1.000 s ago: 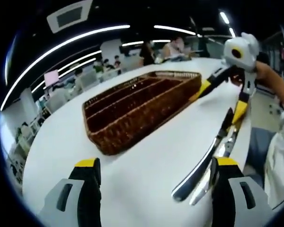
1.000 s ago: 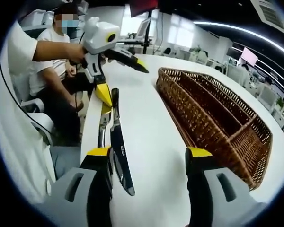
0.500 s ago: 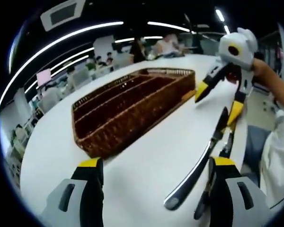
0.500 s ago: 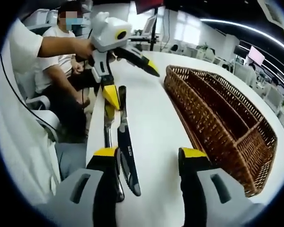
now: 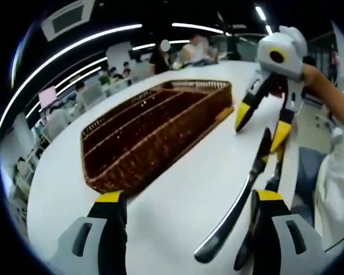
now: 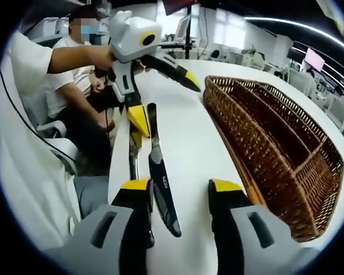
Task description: Arrange the knives, forks, and spoons in their matching storage slots by inserting each utensil handle-first until every utensil is classified and aligned in the correct compartment
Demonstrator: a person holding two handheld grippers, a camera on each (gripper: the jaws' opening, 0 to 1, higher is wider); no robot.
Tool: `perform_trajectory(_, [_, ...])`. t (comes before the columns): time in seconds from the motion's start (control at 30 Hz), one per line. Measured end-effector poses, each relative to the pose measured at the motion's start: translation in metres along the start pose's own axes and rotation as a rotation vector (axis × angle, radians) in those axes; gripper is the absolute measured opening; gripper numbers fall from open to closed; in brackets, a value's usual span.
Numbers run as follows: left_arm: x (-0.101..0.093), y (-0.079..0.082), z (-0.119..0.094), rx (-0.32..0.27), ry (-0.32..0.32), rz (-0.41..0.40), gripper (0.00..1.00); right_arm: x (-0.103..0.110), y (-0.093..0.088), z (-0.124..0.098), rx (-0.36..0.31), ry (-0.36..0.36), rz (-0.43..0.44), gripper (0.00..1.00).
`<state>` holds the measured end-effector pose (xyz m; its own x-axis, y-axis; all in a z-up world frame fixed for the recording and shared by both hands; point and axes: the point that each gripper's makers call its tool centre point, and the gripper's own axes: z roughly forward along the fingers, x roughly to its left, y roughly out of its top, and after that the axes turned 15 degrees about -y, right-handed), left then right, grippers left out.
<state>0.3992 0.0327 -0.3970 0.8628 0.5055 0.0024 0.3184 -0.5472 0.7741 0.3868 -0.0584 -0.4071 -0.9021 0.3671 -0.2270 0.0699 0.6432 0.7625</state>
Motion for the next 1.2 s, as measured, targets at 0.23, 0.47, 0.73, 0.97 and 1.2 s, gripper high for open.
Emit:
perform_trajectory(0.23, [0.001,-0.002,0.001,0.012,-0.025,-0.006,0.89,0.007,-0.002,-0.002,0.022,0.037,0.037,0.35])
perform_trajectory(0.47, [-0.011,0.0,0.004,0.018,-0.068,0.008,0.8,0.005,-0.001,-0.001,0.018,0.025,0.045,0.28])
perform_trajectory(0.73, [-0.018,-0.001,0.007,0.032,-0.126,0.003,0.71,0.005,0.001,0.0,0.013,0.018,0.02,0.18])
perform_trajectory(0.97, [-0.016,-0.005,0.009,0.066,-0.171,-0.059,0.68,0.003,0.001,0.0,0.02,0.01,0.017,0.16])
perform_trajectory(1.2, [-0.015,-0.005,0.011,0.122,-0.204,-0.055,0.65,-0.003,0.003,0.003,0.023,-0.002,0.02,0.16])
